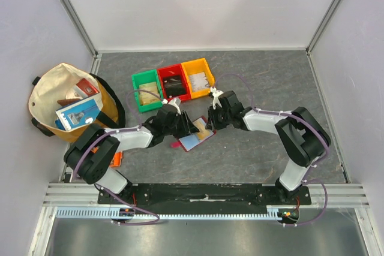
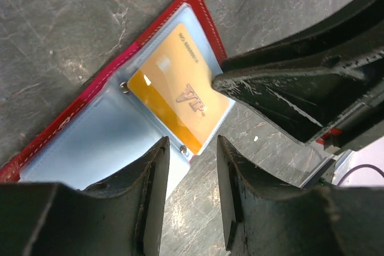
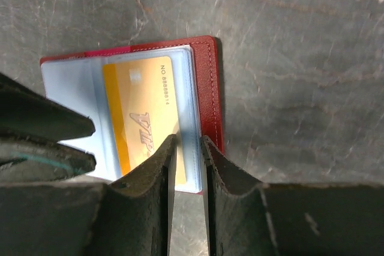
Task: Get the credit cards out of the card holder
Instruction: Remove the credit card from the card holder.
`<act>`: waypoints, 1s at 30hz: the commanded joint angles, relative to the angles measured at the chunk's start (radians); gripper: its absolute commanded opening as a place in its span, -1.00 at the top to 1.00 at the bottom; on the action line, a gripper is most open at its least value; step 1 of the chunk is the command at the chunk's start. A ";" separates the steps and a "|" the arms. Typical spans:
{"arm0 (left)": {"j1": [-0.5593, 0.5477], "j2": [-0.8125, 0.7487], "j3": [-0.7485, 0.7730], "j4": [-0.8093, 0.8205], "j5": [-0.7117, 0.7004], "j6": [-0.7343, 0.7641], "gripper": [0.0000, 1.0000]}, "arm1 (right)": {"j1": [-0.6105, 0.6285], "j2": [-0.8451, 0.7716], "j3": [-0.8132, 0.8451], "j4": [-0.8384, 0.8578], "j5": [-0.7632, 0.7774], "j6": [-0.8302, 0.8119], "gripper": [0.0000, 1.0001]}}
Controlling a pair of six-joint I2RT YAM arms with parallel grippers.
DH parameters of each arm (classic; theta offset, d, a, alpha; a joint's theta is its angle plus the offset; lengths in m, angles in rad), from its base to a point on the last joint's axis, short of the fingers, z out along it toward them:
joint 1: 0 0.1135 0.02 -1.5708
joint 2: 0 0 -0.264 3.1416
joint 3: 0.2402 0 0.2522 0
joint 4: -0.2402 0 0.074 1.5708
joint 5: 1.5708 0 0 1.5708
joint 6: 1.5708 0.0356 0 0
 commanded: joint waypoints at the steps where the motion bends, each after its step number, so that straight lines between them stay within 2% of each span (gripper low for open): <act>1: 0.006 0.013 -0.042 0.100 -0.001 -0.075 0.13 | 0.003 -0.052 -0.129 0.054 -0.019 0.107 0.42; 6: 0.004 0.040 -0.065 0.132 -0.018 -0.107 0.14 | 0.005 -0.091 -0.199 0.100 -0.004 0.163 0.44; 11: 0.004 0.063 -0.079 0.170 -0.021 -0.134 0.31 | 0.005 -0.083 -0.202 0.112 -0.008 0.169 0.44; 24: 0.018 0.146 -0.136 0.316 0.013 -0.228 0.38 | 0.003 -0.077 -0.215 0.128 -0.023 0.177 0.45; 30: 0.030 0.154 -0.177 0.405 0.031 -0.259 0.51 | 0.005 -0.072 -0.219 0.129 -0.025 0.177 0.45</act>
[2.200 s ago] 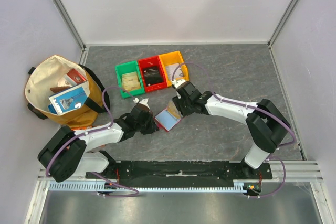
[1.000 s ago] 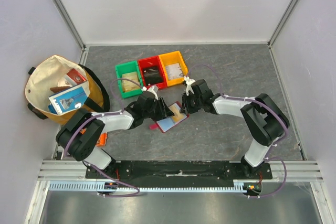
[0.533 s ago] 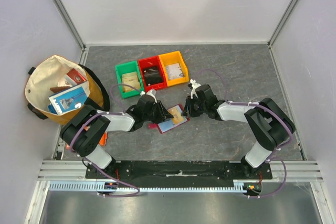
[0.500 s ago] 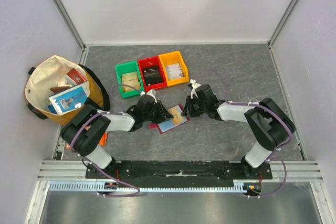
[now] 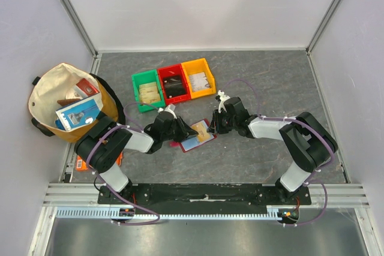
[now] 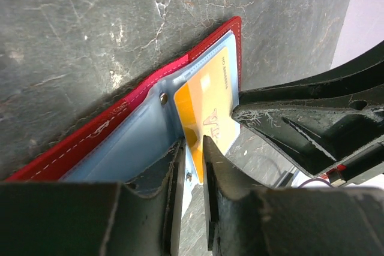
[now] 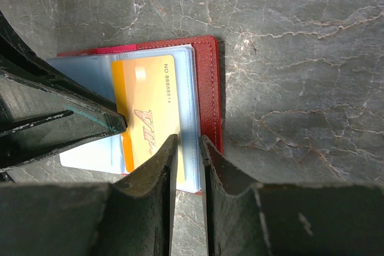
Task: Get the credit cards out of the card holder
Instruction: Remove the credit card from the card holder.
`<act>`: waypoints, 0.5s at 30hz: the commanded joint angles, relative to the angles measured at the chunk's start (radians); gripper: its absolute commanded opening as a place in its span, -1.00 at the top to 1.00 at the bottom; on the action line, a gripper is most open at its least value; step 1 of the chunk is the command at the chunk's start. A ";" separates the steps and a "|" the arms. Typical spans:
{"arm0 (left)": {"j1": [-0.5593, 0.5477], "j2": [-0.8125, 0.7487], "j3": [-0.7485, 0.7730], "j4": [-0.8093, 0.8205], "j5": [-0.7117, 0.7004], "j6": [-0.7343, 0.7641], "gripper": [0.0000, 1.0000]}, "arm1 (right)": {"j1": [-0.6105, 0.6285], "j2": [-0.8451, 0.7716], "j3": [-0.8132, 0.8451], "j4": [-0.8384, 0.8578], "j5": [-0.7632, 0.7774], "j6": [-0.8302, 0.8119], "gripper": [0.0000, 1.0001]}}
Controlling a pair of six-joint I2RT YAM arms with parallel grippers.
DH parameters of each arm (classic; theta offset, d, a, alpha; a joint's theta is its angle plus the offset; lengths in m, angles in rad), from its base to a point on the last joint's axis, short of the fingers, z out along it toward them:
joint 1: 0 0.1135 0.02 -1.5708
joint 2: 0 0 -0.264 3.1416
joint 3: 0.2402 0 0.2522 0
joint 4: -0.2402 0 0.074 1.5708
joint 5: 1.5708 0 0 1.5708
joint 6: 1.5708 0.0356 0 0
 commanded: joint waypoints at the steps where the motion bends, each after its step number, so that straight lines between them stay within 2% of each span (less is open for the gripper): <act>1: 0.006 0.026 -0.043 0.079 -0.001 -0.048 0.55 | 0.009 0.021 -0.031 -0.050 -0.011 0.005 0.45; 15: 0.011 0.001 -0.084 0.167 0.017 -0.054 0.97 | 0.007 0.033 -0.036 -0.045 -0.015 0.006 0.46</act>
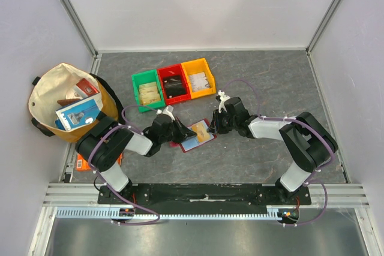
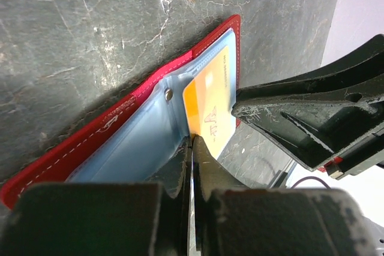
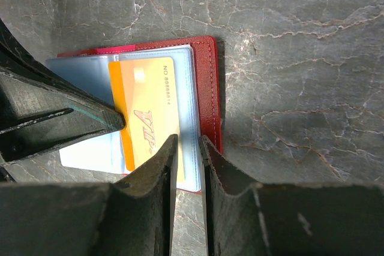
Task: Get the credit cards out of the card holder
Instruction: Remove the credit card from the card holder.
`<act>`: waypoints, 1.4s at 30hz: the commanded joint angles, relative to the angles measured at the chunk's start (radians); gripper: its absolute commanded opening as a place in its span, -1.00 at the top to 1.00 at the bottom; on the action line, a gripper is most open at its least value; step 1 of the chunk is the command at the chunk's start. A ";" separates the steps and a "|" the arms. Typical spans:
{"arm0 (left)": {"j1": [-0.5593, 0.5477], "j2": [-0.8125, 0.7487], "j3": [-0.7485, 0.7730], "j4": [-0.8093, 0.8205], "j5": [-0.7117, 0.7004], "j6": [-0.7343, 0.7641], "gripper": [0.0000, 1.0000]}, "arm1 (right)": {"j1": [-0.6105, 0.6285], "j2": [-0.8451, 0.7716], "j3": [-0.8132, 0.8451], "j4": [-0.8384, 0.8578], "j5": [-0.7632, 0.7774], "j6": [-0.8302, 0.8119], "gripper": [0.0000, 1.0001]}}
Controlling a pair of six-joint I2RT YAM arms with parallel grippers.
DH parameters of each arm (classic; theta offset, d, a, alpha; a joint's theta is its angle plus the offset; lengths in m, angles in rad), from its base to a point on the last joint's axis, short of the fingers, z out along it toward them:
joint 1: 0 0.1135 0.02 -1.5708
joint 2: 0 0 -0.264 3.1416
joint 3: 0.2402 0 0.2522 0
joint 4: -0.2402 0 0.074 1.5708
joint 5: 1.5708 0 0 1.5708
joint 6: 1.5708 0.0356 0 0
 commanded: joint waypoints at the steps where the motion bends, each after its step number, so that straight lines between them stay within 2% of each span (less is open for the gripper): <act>1: 0.008 -0.030 -0.035 0.042 0.007 -0.029 0.96 | 0.011 0.035 -0.032 -0.054 -0.009 0.004 0.46; 9: 0.020 -0.056 -0.058 -0.010 0.001 -0.038 0.93 | 0.011 0.047 -0.027 -0.052 -0.012 0.001 0.46; 11: 0.020 -0.053 -0.061 -0.004 -0.001 -0.043 0.84 | 0.011 0.041 -0.027 -0.049 -0.017 0.001 0.46; 15: 0.021 -0.051 -0.061 0.008 -0.009 -0.047 0.40 | 0.010 0.036 -0.026 -0.051 -0.015 -0.002 0.46; 17: 0.021 -0.048 -0.058 0.009 -0.007 -0.050 0.31 | 0.011 0.038 -0.026 -0.052 -0.017 -0.002 0.46; 21: 0.021 -0.036 -0.044 0.009 -0.001 -0.049 0.30 | 0.010 0.009 -0.026 -0.041 -0.029 -0.004 0.47; 31: 0.020 -0.011 -0.026 0.025 0.014 -0.056 0.47 | 0.010 -0.071 0.040 -0.083 -0.017 -0.022 0.48; 42: 0.021 -0.024 -0.029 0.021 0.014 -0.053 0.48 | 0.004 -0.048 0.098 -0.072 -0.023 -0.022 0.52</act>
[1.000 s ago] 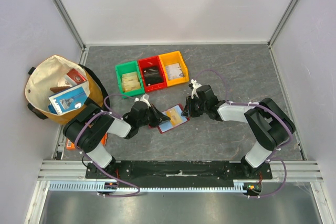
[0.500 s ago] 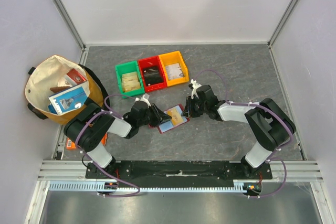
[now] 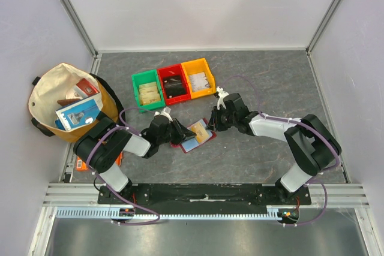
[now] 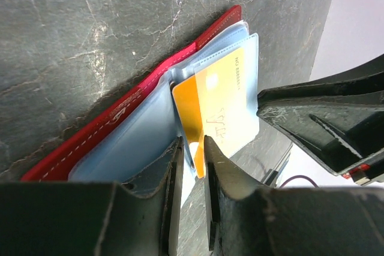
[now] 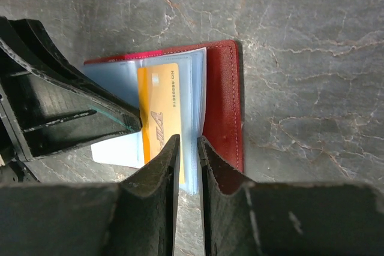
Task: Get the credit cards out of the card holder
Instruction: Remove the credit card from the card holder.
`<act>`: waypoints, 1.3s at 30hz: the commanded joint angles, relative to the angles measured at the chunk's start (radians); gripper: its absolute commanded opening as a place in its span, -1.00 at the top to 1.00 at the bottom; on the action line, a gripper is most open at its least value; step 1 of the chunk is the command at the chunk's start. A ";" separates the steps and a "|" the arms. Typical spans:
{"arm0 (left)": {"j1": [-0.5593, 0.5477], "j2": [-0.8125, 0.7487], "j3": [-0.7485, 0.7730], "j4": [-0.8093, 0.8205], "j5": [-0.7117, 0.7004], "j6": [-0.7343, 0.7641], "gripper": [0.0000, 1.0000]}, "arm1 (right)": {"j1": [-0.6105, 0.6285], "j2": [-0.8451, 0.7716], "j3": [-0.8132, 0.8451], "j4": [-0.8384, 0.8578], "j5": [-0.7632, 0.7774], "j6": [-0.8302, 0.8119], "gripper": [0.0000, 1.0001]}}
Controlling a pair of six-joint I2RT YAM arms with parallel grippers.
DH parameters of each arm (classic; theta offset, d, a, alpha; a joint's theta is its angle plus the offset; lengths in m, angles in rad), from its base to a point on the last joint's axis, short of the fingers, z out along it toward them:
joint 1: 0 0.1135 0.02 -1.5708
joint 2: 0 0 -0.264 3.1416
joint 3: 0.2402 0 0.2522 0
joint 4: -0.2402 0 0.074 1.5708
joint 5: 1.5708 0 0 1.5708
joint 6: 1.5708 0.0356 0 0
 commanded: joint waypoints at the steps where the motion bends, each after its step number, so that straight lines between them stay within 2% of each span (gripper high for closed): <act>1: 0.004 -0.001 0.011 -0.003 -0.002 -0.008 0.48 | -0.003 -0.008 0.045 0.011 0.011 -0.004 0.53; 4: 0.003 -0.004 0.012 -0.006 -0.002 -0.006 0.48 | -0.005 -0.017 0.043 -0.019 0.090 -0.001 0.49; 6: 0.003 -0.007 0.011 -0.011 -0.002 -0.005 0.48 | -0.005 -0.028 0.042 -0.038 0.140 -0.005 0.33; 9: 0.004 -0.009 0.011 -0.012 -0.002 -0.003 0.48 | -0.007 -0.045 0.041 -0.036 0.138 -0.036 0.32; 14: 0.004 -0.012 0.012 -0.012 -0.003 -0.005 0.48 | -0.007 -0.022 0.071 0.018 -0.008 -0.053 0.59; 23: 0.004 -0.015 0.012 -0.014 -0.003 -0.003 0.49 | -0.026 0.092 0.046 0.132 -0.076 0.007 0.84; 39: 0.003 0.000 0.035 -0.011 0.004 -0.016 0.49 | -0.043 0.133 -0.116 0.165 -0.080 0.041 0.88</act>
